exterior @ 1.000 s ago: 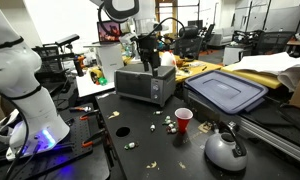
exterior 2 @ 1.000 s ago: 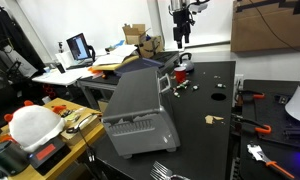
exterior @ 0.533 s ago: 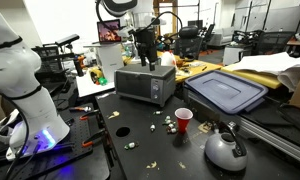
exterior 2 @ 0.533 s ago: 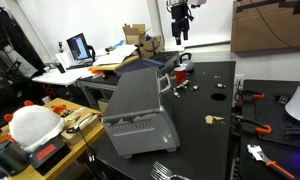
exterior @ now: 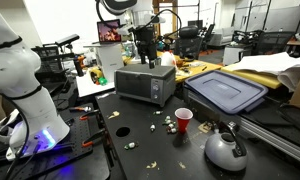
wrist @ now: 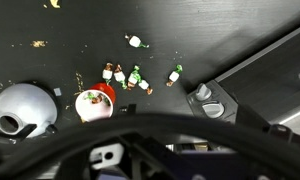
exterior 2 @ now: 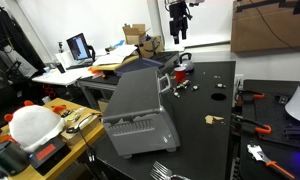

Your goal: Put two sweets into the red cup

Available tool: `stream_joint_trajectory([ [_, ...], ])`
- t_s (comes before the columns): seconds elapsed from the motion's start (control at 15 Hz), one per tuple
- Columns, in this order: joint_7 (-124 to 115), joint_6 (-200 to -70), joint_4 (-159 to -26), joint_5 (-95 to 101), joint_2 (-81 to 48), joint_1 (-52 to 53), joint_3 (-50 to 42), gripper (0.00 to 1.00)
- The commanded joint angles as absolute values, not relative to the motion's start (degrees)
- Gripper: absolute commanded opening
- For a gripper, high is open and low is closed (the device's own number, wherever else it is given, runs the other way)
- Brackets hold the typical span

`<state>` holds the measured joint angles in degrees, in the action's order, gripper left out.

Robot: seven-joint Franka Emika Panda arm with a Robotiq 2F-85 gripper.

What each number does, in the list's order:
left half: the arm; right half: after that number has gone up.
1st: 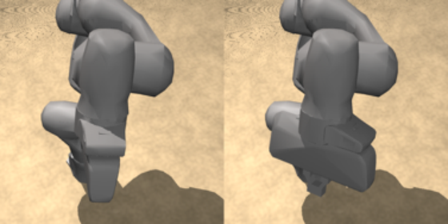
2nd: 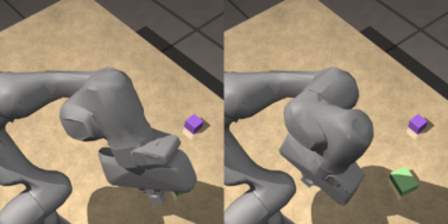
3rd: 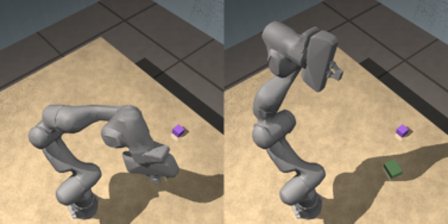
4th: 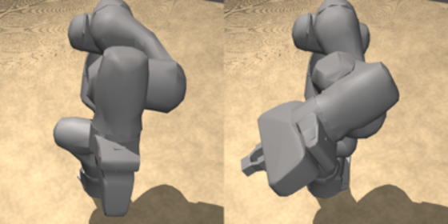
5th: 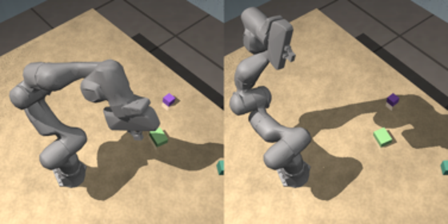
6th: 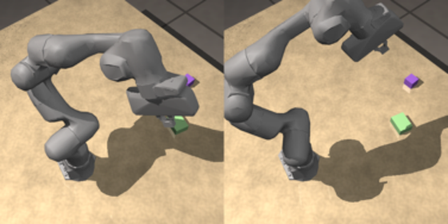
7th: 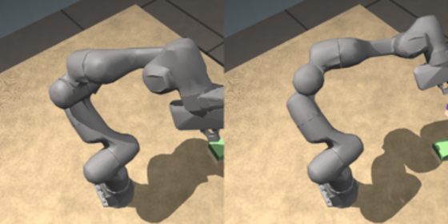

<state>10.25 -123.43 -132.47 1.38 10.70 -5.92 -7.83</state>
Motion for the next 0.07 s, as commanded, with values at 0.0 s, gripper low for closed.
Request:
stream_joint_trajectory([
  [0.0,10.3,-123.3,-132.4,1.4,10.6,-6.0,-7.8,1.00],
])
